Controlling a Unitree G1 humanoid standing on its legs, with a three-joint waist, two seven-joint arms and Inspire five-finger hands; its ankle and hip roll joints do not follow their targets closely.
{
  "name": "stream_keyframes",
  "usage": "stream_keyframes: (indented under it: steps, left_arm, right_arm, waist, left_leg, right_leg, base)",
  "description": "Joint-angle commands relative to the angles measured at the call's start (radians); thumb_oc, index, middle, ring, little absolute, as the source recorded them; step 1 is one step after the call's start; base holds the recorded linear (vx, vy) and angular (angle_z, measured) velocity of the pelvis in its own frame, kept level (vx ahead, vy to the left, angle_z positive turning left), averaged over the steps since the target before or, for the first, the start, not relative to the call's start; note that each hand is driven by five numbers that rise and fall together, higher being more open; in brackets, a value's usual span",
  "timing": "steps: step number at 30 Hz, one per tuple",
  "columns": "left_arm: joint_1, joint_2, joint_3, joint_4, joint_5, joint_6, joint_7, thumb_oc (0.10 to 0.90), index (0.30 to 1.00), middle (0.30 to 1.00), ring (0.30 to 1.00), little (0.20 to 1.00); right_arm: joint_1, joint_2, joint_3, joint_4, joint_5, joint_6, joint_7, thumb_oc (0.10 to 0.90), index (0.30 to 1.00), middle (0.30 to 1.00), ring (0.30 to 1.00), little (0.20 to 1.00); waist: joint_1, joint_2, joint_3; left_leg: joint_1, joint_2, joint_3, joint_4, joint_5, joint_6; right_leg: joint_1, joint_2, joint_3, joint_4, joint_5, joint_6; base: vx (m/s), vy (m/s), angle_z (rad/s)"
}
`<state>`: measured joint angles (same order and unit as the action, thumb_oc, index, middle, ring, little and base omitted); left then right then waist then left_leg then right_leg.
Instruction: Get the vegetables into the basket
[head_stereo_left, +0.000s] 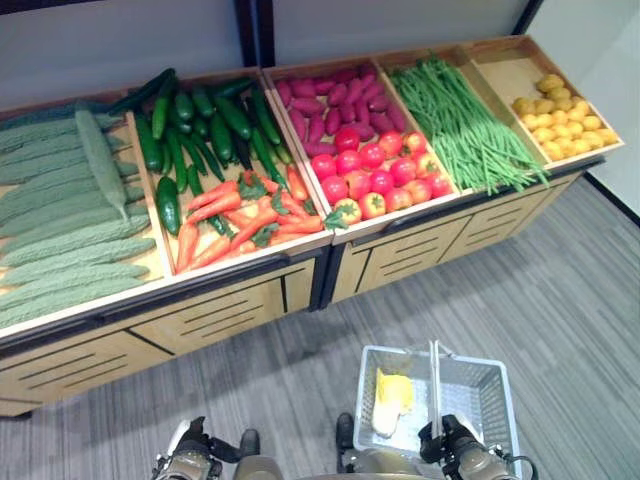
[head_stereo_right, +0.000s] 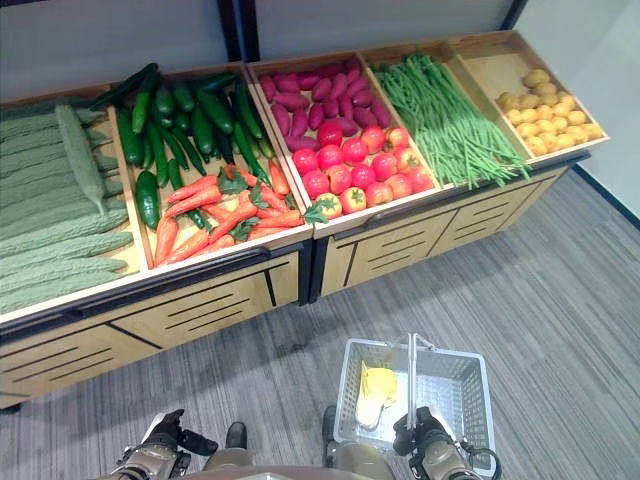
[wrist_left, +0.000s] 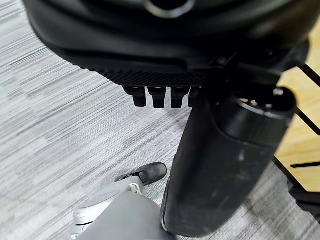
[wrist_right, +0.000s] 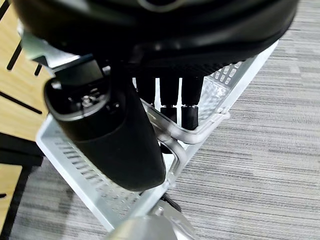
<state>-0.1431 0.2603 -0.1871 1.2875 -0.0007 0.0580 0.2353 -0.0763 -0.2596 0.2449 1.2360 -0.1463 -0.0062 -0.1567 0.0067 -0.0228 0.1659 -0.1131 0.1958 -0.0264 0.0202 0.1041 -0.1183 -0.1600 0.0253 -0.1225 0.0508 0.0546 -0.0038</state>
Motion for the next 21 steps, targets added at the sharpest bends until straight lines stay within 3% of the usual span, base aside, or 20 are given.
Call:
stream_keyframes:
  steps: [1,3,5,7,9,12,21]
  left_arm:
    - [-0.015,0.027,0.025,0.011,-0.012,0.015,0.019,0.9,1.0,1.0,1.0,1.0]
    - [-0.028,0.014,0.014,0.003,-0.012,0.015,0.019,0.9,1.0,1.0,1.0,1.0]
    - [-0.026,-0.002,0.006,-0.011,-0.003,0.016,0.014,0.9,1.0,1.0,1.0,1.0]
    - [-0.022,-0.009,0.002,-0.016,0.003,0.016,0.011,0.9,1.0,1.0,1.0,1.0]
    - [-0.015,-0.012,-0.011,-0.03,0.016,0.016,0.002,0.9,1.0,1.0,1.0,1.0]
    - [-0.008,-0.009,-0.013,-0.04,0.021,0.013,0.001,0.9,1.0,1.0,1.0,1.0]
    - [0.01,0.06,0.007,-0.208,-0.008,-0.024,0.023,0.9,1.0,1.0,1.0,1.0]
  right_arm:
    - [0.065,-0.04,0.061,0.008,-0.015,0.024,-0.003,0.4,0.3,0.3,0.3,0.3]
    - [0.067,-0.051,0.052,0.007,-0.008,0.025,-0.005,0.4,0.3,0.3,0.3,0.3]
    - [0.078,-0.063,0.026,0.011,0.0,0.029,-0.004,0.4,0.3,0.3,0.3,0.3]
    - [0.083,-0.061,0.022,0.019,-0.001,0.034,-0.005,0.4,0.3,0.3,0.3,0.3]
    - [0.078,-0.063,0.019,0.024,-0.002,0.038,-0.005,0.4,0.3,0.3,0.3,0.3]
    - [0.072,-0.058,0.021,0.022,-0.003,0.04,-0.009,0.4,0.3,0.3,0.3,0.3]
    - [0.043,-0.052,0.049,-0.065,-0.019,0.026,-0.011,0.4,0.3,0.3,0.3,0.3]
  waist:
    - [-0.028,-0.058,0.036]
    - [-0.045,-0.051,0.047]
    - [-0.081,-0.043,0.036]
    - [-0.097,-0.026,0.018]
    - [-0.108,-0.009,0.008]
    - [-0.104,-0.004,0.005]
    - [-0.075,-0.033,0.021]
  left_leg:
    - [0.01,-0.061,0.01,-0.108,0.058,0.015]
    - [-0.011,-0.055,0.073,-0.108,0.073,0.017]
    - [0.015,-0.026,0.236,-0.096,0.057,0.012]
    - [0.043,-0.024,0.273,-0.104,0.033,0.004]
    - [0.018,-0.028,0.288,-0.108,0.046,0.001]
    - [0.023,-0.03,0.293,-0.108,0.037,0.004]
    - [0.043,-0.06,0.313,-0.105,0.007,0.024]
  right_leg:
    - [0.004,-0.08,0.021,0.123,-0.074,0.092]
    - [0.012,-0.101,-0.03,0.1,-0.06,0.093]
    - [0.014,-0.133,-0.068,0.063,-0.028,0.1]
    - [0.011,-0.144,-0.093,0.047,-0.021,0.104]
    - [0.009,-0.152,-0.098,0.03,-0.003,0.107]
    - [0.011,-0.152,-0.087,0.02,0.002,0.112]
    - [0.017,-0.175,-0.029,-0.009,0.03,0.131]
  base:
    - [-0.1,-0.151,0.71]
    - [-0.12,-0.094,1.09]
    - [-0.11,0.028,0.78]
    - [-0.04,0.042,0.55]
    - [0.03,0.1,0.62]
    - [0.04,0.105,0.29]
    - [0.02,0.085,-0.15]
